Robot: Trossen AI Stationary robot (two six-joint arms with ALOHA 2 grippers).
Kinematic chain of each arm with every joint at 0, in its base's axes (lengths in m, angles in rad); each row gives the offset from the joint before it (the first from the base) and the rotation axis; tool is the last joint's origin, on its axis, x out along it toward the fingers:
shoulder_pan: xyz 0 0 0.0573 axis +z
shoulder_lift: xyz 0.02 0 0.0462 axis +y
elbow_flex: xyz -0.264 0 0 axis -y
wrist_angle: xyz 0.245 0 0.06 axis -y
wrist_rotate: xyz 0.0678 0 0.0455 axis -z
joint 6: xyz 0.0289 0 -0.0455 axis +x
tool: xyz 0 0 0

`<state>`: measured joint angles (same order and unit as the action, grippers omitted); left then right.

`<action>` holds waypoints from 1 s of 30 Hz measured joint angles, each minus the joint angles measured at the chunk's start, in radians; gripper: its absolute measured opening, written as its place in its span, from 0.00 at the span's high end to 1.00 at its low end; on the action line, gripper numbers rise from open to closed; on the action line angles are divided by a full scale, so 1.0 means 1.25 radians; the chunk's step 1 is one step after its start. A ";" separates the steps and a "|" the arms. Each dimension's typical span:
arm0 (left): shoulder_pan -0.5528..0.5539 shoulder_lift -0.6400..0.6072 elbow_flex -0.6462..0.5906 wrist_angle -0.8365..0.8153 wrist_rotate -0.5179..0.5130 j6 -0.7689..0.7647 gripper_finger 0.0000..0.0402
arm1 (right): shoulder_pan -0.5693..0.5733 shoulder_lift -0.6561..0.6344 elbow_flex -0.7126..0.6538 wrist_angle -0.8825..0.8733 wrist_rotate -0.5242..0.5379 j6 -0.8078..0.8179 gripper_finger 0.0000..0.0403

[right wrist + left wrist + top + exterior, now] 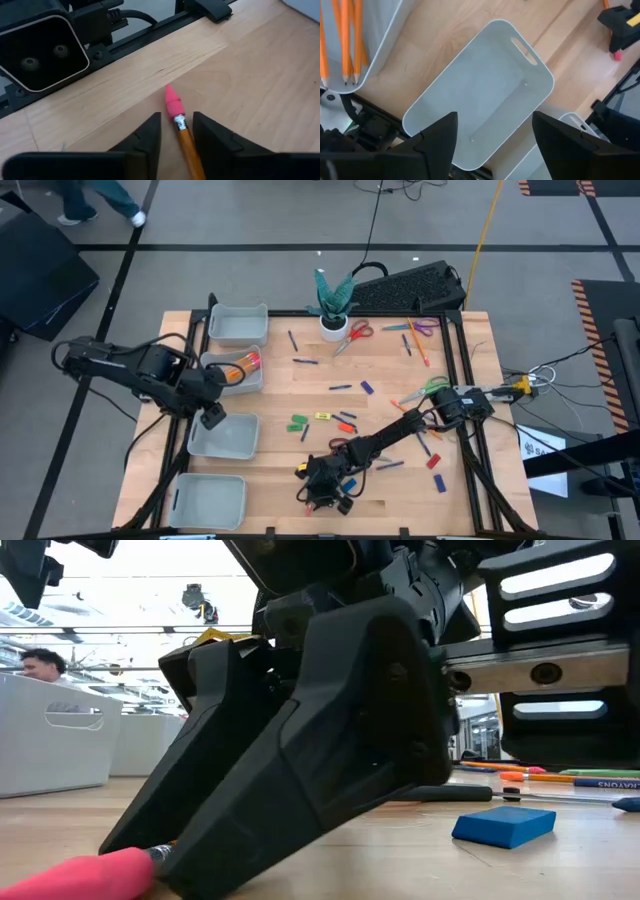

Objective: Sort crayons/erasers/pens/pencils in bins
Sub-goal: Put the orange pencil into the middle top gray bin

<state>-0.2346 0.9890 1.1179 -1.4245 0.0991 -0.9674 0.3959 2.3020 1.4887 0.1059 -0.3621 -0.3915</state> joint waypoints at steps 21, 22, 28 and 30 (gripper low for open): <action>-0.009 -0.007 0.000 0.380 -0.286 0.022 0.35 | -0.017 -0.162 -0.016 -0.021 0.038 -0.171 0.95; -0.004 -0.007 0.000 0.424 -0.292 0.028 0.36 | -0.021 -0.199 -0.015 -0.043 0.040 -0.172 0.95; 0.026 -0.007 0.000 0.755 -0.312 0.159 0.39 | -0.059 -0.431 -0.014 -0.151 0.179 -0.182 0.96; 0.042 -0.006 0.000 0.851 -0.311 0.221 0.38 | -0.068 -0.497 -0.013 -0.169 0.251 -0.167 0.96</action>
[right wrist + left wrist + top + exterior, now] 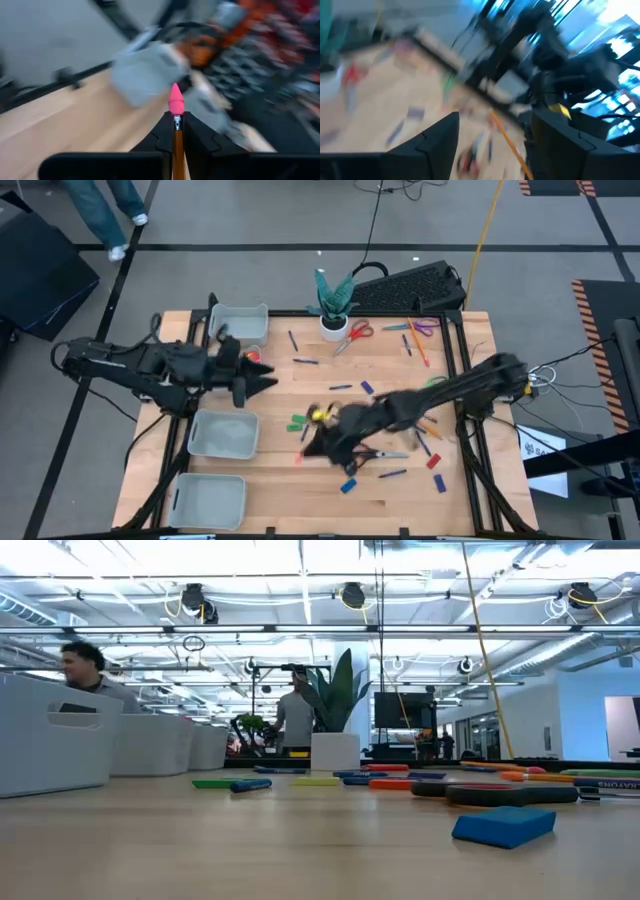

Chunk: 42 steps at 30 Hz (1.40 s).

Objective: Sort crayons/erasers/pens/pencils in bins
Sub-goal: Put the orange pencil into the middle top gray bin

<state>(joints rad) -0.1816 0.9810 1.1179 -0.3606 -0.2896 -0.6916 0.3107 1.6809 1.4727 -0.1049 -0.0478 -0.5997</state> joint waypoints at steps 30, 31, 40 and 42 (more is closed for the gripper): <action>0.141 0.222 0.000 0.352 0.280 0.096 0.35 | -0.022 -0.122 0.000 -0.036 0.667 -0.209 0.95; 0.141 0.224 0.000 0.338 0.269 0.098 0.37 | -0.023 -0.118 0.000 -0.032 0.669 -0.209 0.95; 0.141 0.224 0.000 0.318 0.197 0.136 0.57 | -0.028 -0.117 0.000 -0.028 0.669 -0.203 0.95; 0.141 0.221 0.000 0.334 0.195 0.140 0.62 | -0.028 -0.117 0.000 -0.029 0.668 -0.201 0.95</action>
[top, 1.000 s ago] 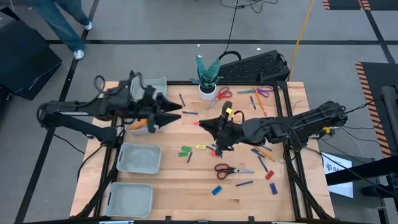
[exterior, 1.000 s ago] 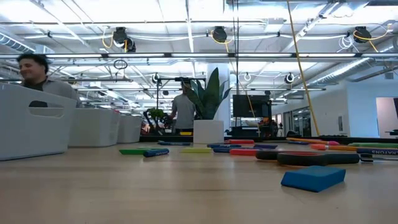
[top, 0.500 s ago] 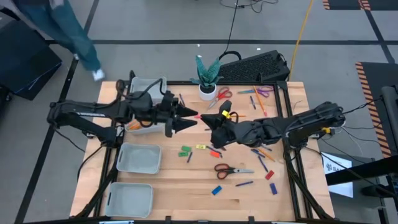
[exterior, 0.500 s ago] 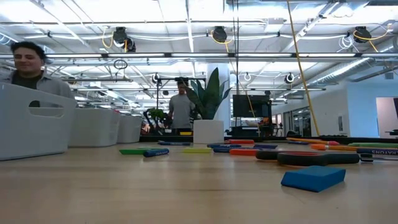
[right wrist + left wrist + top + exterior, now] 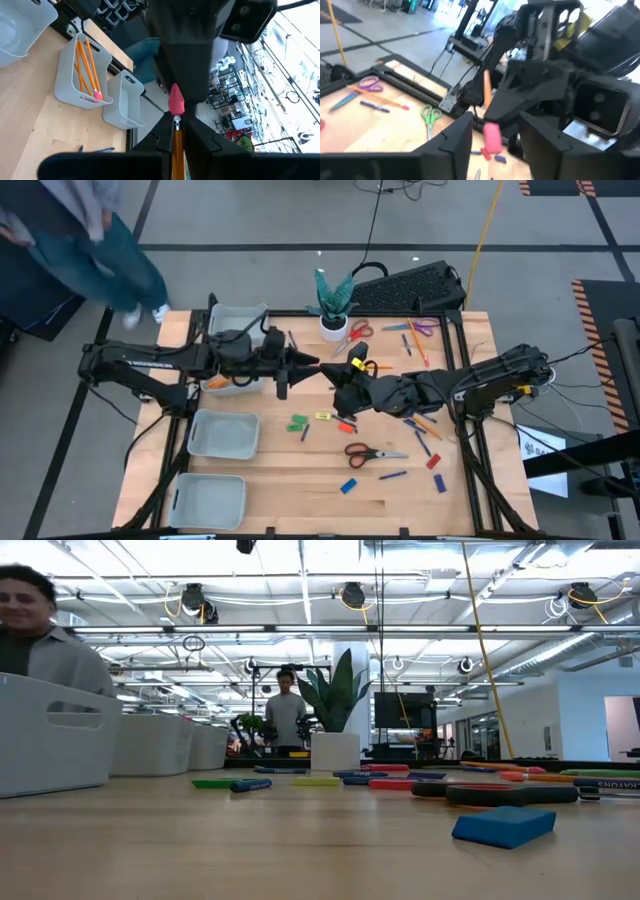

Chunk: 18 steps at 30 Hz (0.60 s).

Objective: Sort crayons/erasers/pens/pencils in bins
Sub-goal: Put the orange pencil into the middle top gray bin

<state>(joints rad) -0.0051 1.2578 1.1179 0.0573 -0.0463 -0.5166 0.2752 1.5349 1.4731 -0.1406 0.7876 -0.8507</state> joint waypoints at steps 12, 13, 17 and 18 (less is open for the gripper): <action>0.000 0.001 0.000 -0.024 -0.007 0.006 0.85 | 0.000 0.000 0.000 0.000 -0.003 0.022 0.95; 0.000 0.001 0.000 -0.024 -0.007 0.008 0.86 | -0.001 0.000 0.000 0.000 -0.003 0.025 0.95; 0.000 0.001 0.000 -0.024 -0.007 0.028 0.87 | -0.001 0.000 0.000 0.000 -0.003 0.027 0.95; 0.000 0.001 0.000 -0.023 -0.007 0.029 0.86 | -0.001 0.000 0.000 0.000 -0.003 0.027 0.95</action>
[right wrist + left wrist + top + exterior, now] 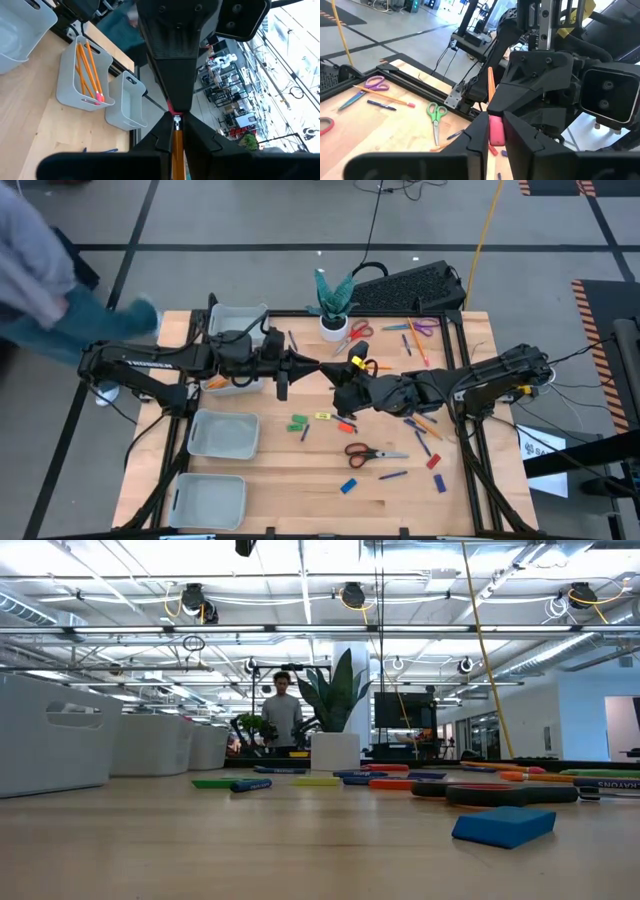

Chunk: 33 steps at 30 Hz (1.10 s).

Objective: Sort crayons/erasers/pens/pencils in bins
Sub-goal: Put the orange pencil into the middle top gray bin

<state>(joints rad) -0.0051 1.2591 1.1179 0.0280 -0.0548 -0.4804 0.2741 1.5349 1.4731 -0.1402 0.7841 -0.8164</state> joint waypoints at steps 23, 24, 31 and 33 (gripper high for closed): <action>-0.005 0.027 0.001 0.002 -0.017 -0.001 0.84 | 0.000 0.000 0.000 -0.012 -0.007 0.018 0.94; -0.004 0.030 0.001 0.004 -0.018 -0.001 0.89 | 0.000 -0.001 0.000 -0.019 -0.007 0.018 0.94; -0.004 0.030 0.001 0.001 -0.017 0.000 0.92 | 0.001 -0.001 0.000 -0.018 -0.008 0.021 0.89; -0.005 0.021 0.001 -0.005 -0.016 0.003 0.92 | 0.005 -0.001 0.000 -0.011 -0.011 0.021 0.85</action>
<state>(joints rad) -0.0109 1.2852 1.1187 0.0224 -0.0748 -0.4762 0.2806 1.5341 1.4727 -0.1537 0.7702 -0.7902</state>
